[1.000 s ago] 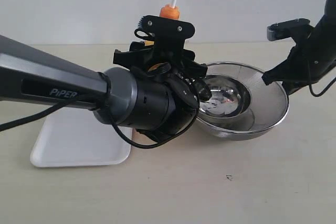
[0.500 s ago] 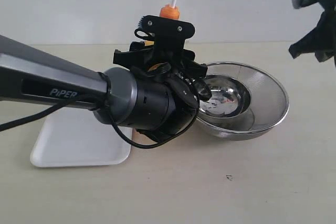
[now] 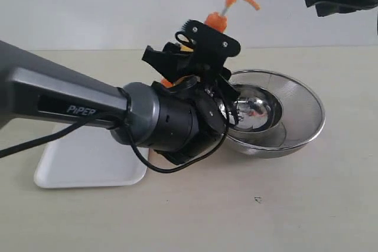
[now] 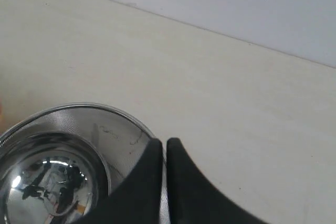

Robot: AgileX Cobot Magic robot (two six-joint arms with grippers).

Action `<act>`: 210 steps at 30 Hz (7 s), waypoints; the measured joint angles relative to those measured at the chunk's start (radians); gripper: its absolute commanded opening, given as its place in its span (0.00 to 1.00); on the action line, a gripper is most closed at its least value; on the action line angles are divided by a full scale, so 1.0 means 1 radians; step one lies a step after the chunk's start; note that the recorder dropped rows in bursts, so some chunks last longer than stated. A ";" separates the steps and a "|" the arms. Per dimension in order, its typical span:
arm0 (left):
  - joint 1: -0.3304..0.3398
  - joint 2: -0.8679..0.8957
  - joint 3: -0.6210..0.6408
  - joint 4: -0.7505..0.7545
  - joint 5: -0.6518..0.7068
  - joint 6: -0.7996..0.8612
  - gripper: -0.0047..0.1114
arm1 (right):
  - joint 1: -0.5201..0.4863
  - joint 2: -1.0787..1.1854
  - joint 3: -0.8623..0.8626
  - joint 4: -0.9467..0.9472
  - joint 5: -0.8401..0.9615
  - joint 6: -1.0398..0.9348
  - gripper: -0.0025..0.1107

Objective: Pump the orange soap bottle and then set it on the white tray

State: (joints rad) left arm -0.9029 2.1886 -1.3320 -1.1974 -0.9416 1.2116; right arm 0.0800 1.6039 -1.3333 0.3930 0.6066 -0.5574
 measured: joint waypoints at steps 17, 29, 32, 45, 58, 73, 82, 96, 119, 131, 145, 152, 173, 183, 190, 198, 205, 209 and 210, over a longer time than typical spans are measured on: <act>-0.004 0.032 -0.002 -0.036 -0.084 0.089 0.08 | 0.000 0.000 -0.005 0.301 0.085 -0.285 0.02; -0.004 0.032 -0.002 -0.036 -0.084 0.097 0.08 | 0.000 0.000 -0.080 0.505 0.124 -0.371 0.02; -0.004 0.032 -0.002 -0.036 -0.084 0.097 0.08 | 0.000 0.000 -0.080 0.533 0.126 -0.383 0.02; -0.004 0.032 -0.002 -0.043 -0.084 0.097 0.08 | 0.079 0.059 -0.149 0.549 0.144 -0.396 0.02; -0.004 0.032 -0.002 -0.045 -0.079 0.098 0.08 | 0.080 0.131 -0.168 0.549 0.218 -0.383 0.02; -0.004 0.032 -0.002 -0.036 -0.070 0.083 0.08 | 0.098 0.131 -0.169 0.549 0.228 -0.383 0.02; -0.004 0.032 -0.002 -0.036 -0.069 0.084 0.08 | 0.100 0.131 -0.169 0.549 0.228 -0.383 0.02; -0.004 0.032 -0.002 -0.034 -0.069 0.083 0.08 | 0.100 0.131 -0.169 0.547 0.228 -0.384 0.02; 0.000 0.032 -0.002 -0.044 -0.075 0.085 0.08 | 0.113 0.164 -0.178 0.557 0.211 -0.384 0.02; 0.002 0.032 -0.002 -0.047 -0.079 0.083 0.08 | 0.128 0.164 -0.180 0.546 0.198 -0.372 0.02; 0.002 0.032 -0.002 -0.051 -0.082 0.083 0.08 | 0.128 0.180 -0.184 0.551 0.198 -0.355 0.02; 0.006 0.032 -0.002 -0.053 -0.082 0.089 0.08 | 0.128 0.188 -0.188 0.553 0.194 -0.346 0.02; 0.006 0.032 -0.002 -0.053 -0.082 0.089 0.08 | 0.128 0.188 -0.188 0.547 0.193 -0.339 0.02; 0.006 0.032 -0.002 -0.054 -0.082 0.089 0.08 | 0.128 0.189 -0.188 0.546 0.193 -0.339 0.02; 0.006 0.032 -0.002 -0.054 -0.082 0.090 0.08 | 0.128 0.189 -0.188 0.523 0.159 -0.337 0.02; 0.006 0.032 -0.002 -0.044 -0.078 0.073 0.08 | 0.130 0.177 -0.204 0.427 0.159 -0.305 0.02; 0.004 0.032 -0.002 -0.036 -0.070 0.071 0.08 | 0.134 0.164 -0.263 0.387 0.184 -0.257 0.02; 0.002 0.032 -0.002 -0.035 -0.070 0.071 0.08 | 0.138 0.161 -0.266 0.381 0.188 -0.253 0.02; 0.002 0.032 -0.002 -0.033 -0.069 0.071 0.08 | 0.138 0.161 -0.266 0.379 0.188 -0.253 0.02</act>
State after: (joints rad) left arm -0.9007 2.2206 -1.3344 -1.2308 -1.0105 1.2830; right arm 0.2181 1.7653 -1.5990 0.7720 0.7948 -0.8099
